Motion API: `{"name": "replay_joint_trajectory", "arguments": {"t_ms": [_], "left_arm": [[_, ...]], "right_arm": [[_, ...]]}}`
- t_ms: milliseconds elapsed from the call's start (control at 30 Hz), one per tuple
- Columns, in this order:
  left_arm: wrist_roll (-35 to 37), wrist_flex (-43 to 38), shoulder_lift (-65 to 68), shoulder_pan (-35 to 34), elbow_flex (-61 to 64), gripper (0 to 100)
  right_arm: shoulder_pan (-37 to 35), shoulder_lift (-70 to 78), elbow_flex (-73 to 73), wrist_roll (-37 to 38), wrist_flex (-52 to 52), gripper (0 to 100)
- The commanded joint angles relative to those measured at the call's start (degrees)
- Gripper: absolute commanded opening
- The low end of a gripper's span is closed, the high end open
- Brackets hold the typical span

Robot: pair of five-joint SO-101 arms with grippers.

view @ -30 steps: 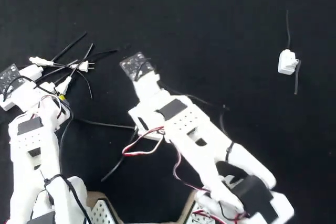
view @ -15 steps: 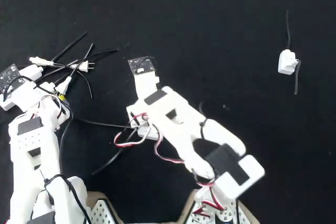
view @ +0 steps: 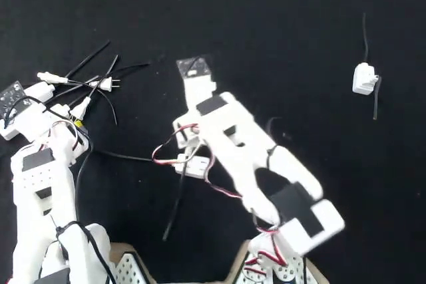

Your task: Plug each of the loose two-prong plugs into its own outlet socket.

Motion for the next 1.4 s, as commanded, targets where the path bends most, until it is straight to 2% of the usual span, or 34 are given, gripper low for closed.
{"name": "replay_joint_trajectory", "arguments": {"t_ms": [0,167,333,400,533,700,800,900,1000,1100,1233,1367], "left_arm": [[0.53,-0.88,-0.79,-0.31,-2.51,20],[0.53,-0.97,-0.79,-0.31,-2.51,20],[0.53,-0.97,-0.79,-0.31,-2.51,20],[0.53,-0.97,-0.79,-0.31,-2.51,20],[0.53,-0.97,-0.79,-0.40,-2.51,20],[0.53,-0.97,-0.79,-0.40,-2.51,20],[0.53,-1.05,-0.97,-0.31,-1.98,20],[0.53,-2.20,-1.32,-0.31,-1.36,20],[0.53,-4.57,-1.41,-0.31,0.22,20],[0.53,-5.01,-1.41,-0.31,0.48,20],[0.53,-5.01,-1.41,-0.31,0.48,20],[0.53,-5.01,-1.41,-0.31,0.40,20]], "right_arm": [[3.25,-10.33,-3.12,6.07,4.40,1.1],[4.22,-22.46,-9.80,13.01,17.32,1.1],[5.71,-25.63,-15.60,33.85,31.12,1.1],[8.18,-23.69,-14.37,39.03,33.93,1.1],[16.35,-19.56,-9.01,48.70,30.42,1.1],[22.68,-15.34,1.89,64.62,16.26,1.6],[23.03,-13.49,7.43,63.82,6.95,3.6],[23.03,-12.18,8.84,57.85,-1.67,10.0],[21.89,-9.98,9.01,54.77,-6.59,10.9],[20.31,-8.13,9.19,53.89,-6.59,12.6],[20.57,-8.40,6.37,49.05,-1.49,24.6],[20.48,-8.22,4.44,48.35,2.81,32.7]]}}
